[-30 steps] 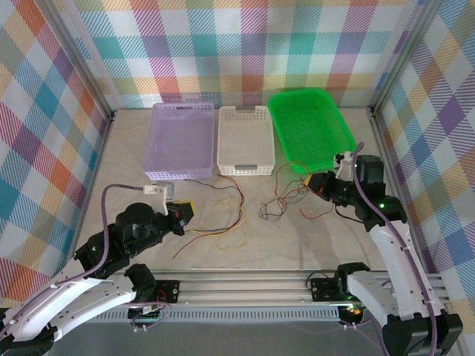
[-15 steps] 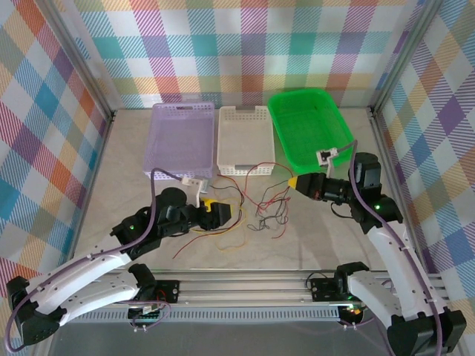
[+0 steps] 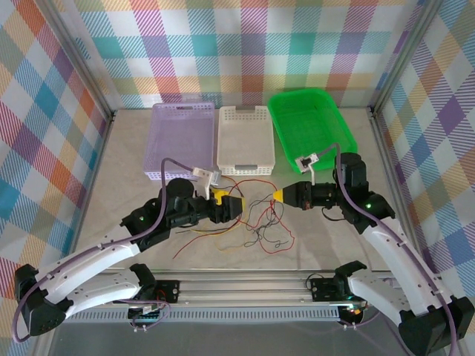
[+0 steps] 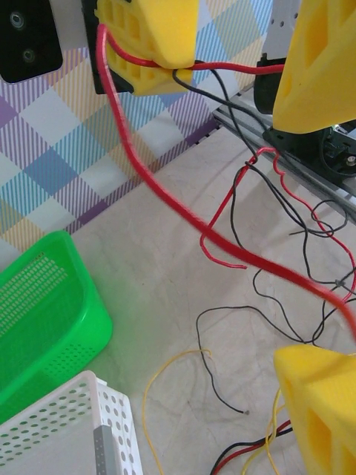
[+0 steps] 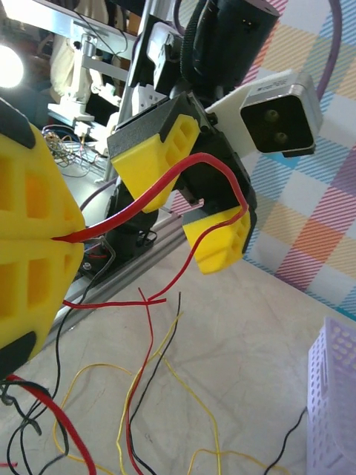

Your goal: Untangle the cables

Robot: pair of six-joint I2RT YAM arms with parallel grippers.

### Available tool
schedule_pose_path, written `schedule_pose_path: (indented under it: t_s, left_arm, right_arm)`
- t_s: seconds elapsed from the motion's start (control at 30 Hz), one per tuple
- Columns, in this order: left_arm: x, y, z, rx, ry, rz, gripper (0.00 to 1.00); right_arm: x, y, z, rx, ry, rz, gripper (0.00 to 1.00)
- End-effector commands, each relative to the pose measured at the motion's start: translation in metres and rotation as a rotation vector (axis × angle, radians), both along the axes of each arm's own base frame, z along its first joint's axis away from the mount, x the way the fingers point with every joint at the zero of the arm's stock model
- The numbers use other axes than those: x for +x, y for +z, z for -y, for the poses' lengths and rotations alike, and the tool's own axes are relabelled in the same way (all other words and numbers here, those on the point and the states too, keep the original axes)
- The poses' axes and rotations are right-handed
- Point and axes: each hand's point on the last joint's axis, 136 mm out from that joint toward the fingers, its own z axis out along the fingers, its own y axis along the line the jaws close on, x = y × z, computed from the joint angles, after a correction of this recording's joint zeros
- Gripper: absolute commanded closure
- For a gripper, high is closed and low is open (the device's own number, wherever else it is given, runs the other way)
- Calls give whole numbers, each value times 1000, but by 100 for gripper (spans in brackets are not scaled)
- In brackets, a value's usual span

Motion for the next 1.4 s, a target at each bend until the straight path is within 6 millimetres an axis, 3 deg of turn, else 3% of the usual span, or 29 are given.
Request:
schedule_pose_path:
  t_s: [0.0,0.1,0.17,0.37,0.77,1.0,1.1,1.27,1.37]
  left_arm:
    - [5,20,5,-37,-16,53,27]
    - [5,20,6,-31,-22,55,32]
    - [6,22,5,-28,-23,63,43]
    - [7,23,-3,-23,10,70,100]
    - [39,16,-34,39,251,53,100]
    - [57,22,-45,46,364,47,100]
    - [63,25,-46,53,386,44,100]
    - [70,29,-48,67,411,41,100]
    - [74,34,-51,69,425,43,100]
  right_arm:
    - [-7,19,-6,30,64,84,100]
    - [-8,18,-8,31,78,79,100]
    - [-6,15,-8,24,72,75,100]
    - [6,-1,-8,-30,24,46,100]
    - [71,-73,-5,-279,-141,-60,100]
    - [104,-99,-9,-356,-177,-76,97]
    - [111,-108,-13,-370,-168,-92,87]
    - [116,-111,-12,-372,-182,-69,57]
    - [114,-111,-7,-378,-205,-38,46]
